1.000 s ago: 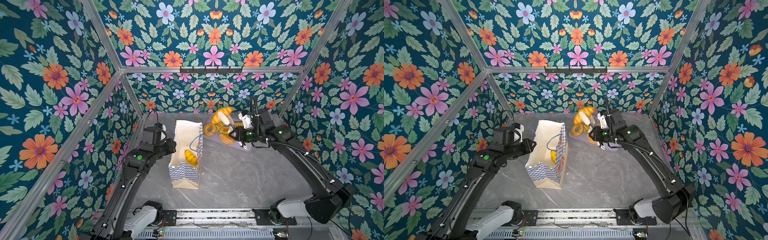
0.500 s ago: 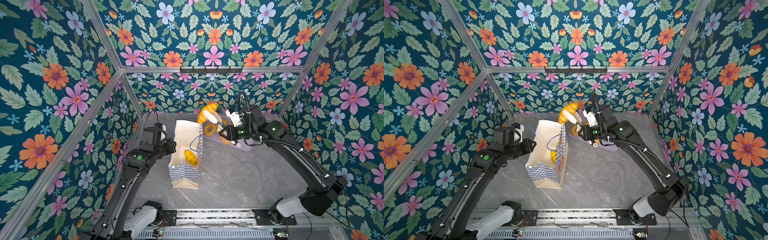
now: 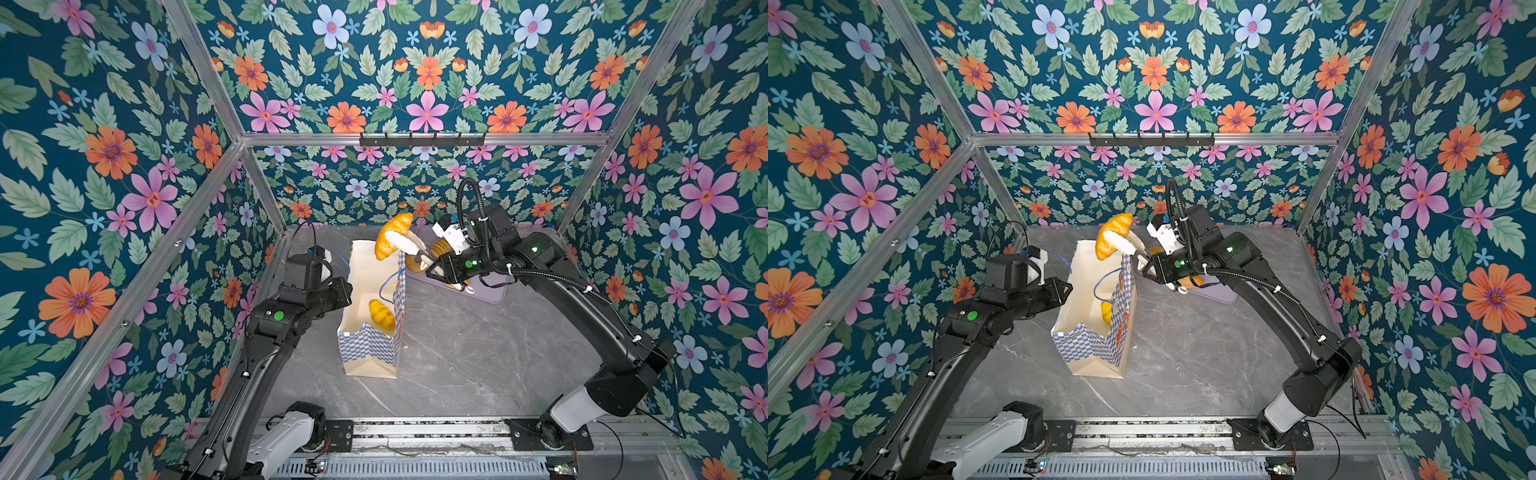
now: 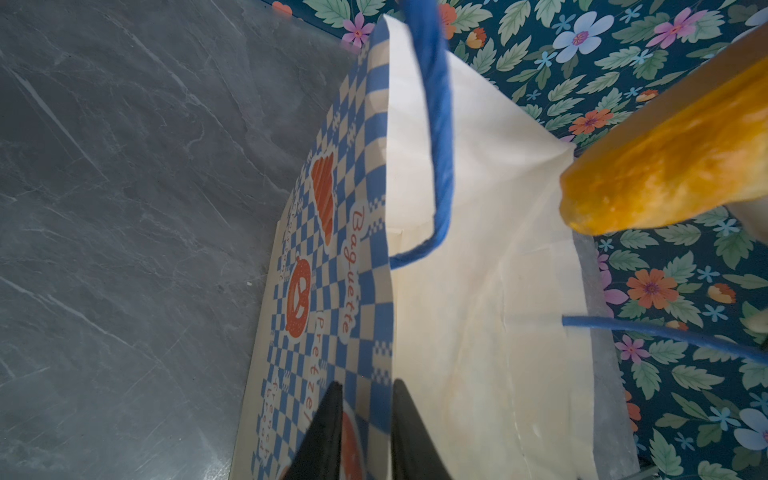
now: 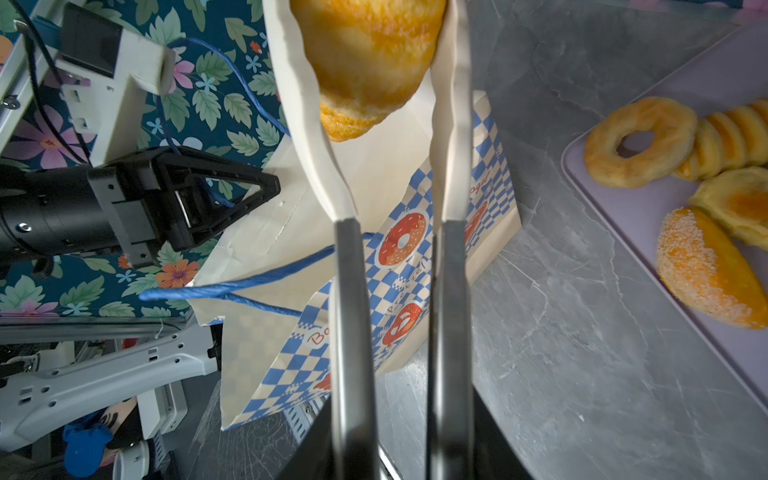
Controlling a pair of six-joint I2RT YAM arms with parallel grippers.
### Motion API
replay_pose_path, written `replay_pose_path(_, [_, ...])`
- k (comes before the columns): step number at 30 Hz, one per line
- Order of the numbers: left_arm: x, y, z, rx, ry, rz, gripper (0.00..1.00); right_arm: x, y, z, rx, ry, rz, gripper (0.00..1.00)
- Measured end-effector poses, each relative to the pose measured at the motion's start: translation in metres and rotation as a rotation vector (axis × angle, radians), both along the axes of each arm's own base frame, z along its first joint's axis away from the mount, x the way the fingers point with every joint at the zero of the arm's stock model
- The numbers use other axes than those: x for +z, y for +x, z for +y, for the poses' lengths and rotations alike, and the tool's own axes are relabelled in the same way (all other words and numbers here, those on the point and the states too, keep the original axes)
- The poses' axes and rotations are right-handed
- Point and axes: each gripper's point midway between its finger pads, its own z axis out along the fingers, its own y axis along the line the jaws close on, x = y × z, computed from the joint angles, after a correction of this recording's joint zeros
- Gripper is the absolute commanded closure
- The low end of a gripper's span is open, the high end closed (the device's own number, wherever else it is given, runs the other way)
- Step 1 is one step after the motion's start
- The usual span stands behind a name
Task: Place the fake bread into the paper bag
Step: 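Carry the croissant with the tongs over the open paper bag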
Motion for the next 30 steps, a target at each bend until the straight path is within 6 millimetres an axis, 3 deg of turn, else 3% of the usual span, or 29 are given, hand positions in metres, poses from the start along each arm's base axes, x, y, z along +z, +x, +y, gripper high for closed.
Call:
replay_pose_path(19, [-0.003, 0.000, 0.000, 0.000, 0.002, 0.007, 0.77, -0.014, -0.007, 0.013, 0.104, -0.039, 0.060, 0.59])
replay_pose_path(24, [-0.003, 0.000, 0.000, 0.000, 0.002, 0.007, 0.77, -0.029, -0.008, 0.018, 0.118, -0.076, 0.097, 0.57])
replay_pose_path(30, [-0.003, 0.000, 0.000, 0.000, 0.002, 0.007, 0.77, -0.026, -0.010, 0.021, 0.126, -0.078, 0.084, 0.54])
